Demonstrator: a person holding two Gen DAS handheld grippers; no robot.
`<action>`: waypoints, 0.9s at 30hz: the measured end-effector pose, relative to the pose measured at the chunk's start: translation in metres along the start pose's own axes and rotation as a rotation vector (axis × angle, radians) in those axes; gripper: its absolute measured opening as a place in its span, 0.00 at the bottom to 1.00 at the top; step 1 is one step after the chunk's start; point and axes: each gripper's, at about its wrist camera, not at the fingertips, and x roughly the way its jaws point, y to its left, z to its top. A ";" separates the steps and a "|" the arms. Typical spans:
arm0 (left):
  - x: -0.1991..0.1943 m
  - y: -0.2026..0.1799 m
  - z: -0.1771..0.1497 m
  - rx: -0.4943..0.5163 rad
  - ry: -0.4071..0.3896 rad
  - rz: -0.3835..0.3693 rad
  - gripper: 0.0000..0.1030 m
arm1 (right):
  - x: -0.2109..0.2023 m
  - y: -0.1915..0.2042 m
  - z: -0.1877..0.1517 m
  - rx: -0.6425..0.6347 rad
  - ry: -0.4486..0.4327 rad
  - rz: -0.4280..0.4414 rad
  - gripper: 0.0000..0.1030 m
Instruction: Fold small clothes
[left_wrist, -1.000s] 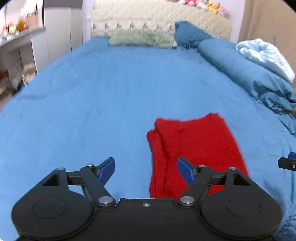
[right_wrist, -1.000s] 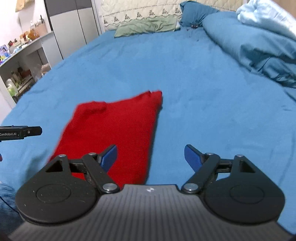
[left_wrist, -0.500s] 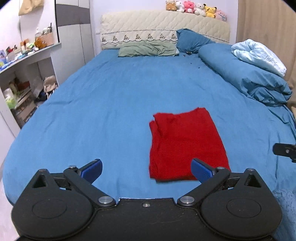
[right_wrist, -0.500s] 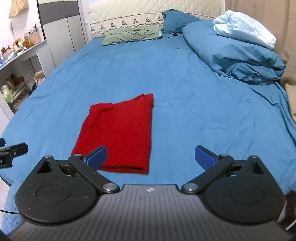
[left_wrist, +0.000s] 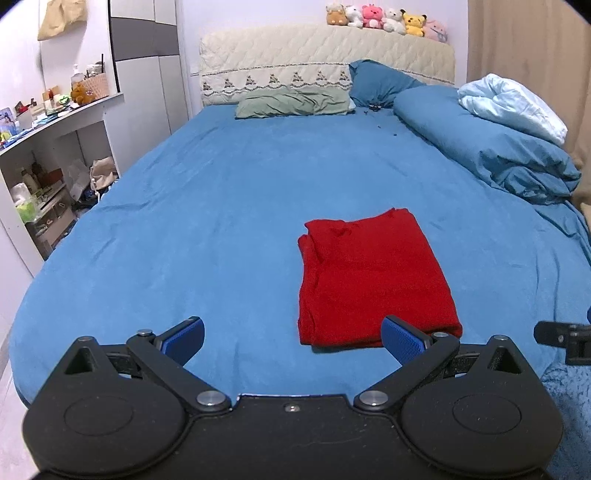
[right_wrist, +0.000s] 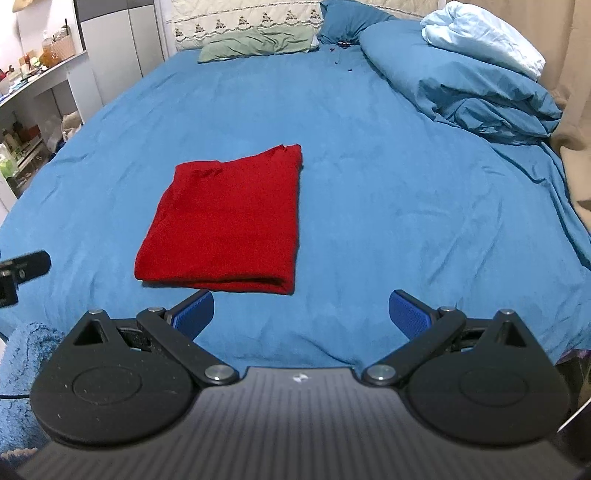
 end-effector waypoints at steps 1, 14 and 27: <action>0.000 0.000 0.000 -0.001 -0.001 0.001 1.00 | 0.000 0.000 0.000 -0.001 0.002 -0.003 1.00; -0.001 0.001 -0.001 0.008 -0.011 0.013 1.00 | 0.001 0.005 -0.001 0.004 0.010 -0.012 1.00; -0.003 0.003 0.000 0.012 -0.015 0.010 1.00 | 0.002 0.004 -0.002 0.006 0.014 -0.014 1.00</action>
